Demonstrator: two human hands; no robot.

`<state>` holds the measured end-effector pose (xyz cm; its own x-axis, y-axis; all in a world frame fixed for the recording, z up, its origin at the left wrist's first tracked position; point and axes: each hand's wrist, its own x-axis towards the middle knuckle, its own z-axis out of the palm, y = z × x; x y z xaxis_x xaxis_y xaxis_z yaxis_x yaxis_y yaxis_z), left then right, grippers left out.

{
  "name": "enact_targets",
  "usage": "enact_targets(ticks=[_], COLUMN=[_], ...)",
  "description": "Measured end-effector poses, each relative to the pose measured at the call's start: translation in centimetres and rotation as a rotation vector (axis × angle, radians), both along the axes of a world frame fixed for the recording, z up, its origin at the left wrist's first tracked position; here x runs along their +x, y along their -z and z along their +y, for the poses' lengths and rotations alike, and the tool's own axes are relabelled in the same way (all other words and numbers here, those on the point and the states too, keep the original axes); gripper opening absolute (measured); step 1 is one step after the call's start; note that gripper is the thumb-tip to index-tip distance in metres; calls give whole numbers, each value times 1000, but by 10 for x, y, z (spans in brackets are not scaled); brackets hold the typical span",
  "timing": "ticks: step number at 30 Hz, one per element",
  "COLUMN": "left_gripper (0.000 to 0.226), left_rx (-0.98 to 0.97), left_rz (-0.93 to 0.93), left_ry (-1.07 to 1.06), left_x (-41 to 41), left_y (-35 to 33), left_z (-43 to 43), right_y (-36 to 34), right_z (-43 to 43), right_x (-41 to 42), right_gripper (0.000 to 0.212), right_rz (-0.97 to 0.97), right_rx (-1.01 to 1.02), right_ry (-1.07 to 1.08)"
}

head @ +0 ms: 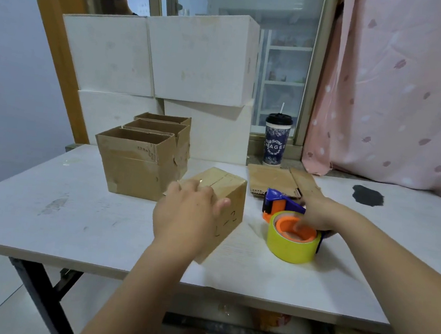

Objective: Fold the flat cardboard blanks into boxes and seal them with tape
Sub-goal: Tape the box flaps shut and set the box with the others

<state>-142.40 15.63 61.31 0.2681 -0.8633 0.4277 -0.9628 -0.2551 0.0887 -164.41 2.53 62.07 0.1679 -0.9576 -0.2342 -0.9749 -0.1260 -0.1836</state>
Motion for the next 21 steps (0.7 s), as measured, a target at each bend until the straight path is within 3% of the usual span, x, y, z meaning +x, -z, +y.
enact_targets(ticks=[2, 6, 8, 10, 12, 15, 19, 21], left_gripper=[46, 45, 43, 55, 49, 33, 36, 38], left_rx=[33, 48, 100, 164, 146, 9, -65, -134], left_rz=[47, 231, 361, 480, 525, 518, 514, 425], left_ry=[120, 278, 371, 450, 487, 439, 413, 407], left_x=[7, 24, 32, 34, 31, 24, 15, 11], left_y=[-3, -6, -4, -1, 2, 5, 11, 13], left_z=[-2, -6, -4, -2, -2, -8, -17, -22], right_y=[4, 15, 18, 21, 24, 29, 24, 17], right_z=[1, -3, -3, -1, 0, 2, 6, 9], right_x=[-5, -13, -18, -22, -24, -25, -21, -14], right_gripper=[39, 27, 20, 10, 3, 14, 22, 28], right_rz=[-74, -238, -409, -582, -693, -825, -1124, -1264], right_rx=[100, 112, 189, 314, 406, 530, 553, 531], right_ry=[49, 94, 152, 195, 211, 208, 224, 222])
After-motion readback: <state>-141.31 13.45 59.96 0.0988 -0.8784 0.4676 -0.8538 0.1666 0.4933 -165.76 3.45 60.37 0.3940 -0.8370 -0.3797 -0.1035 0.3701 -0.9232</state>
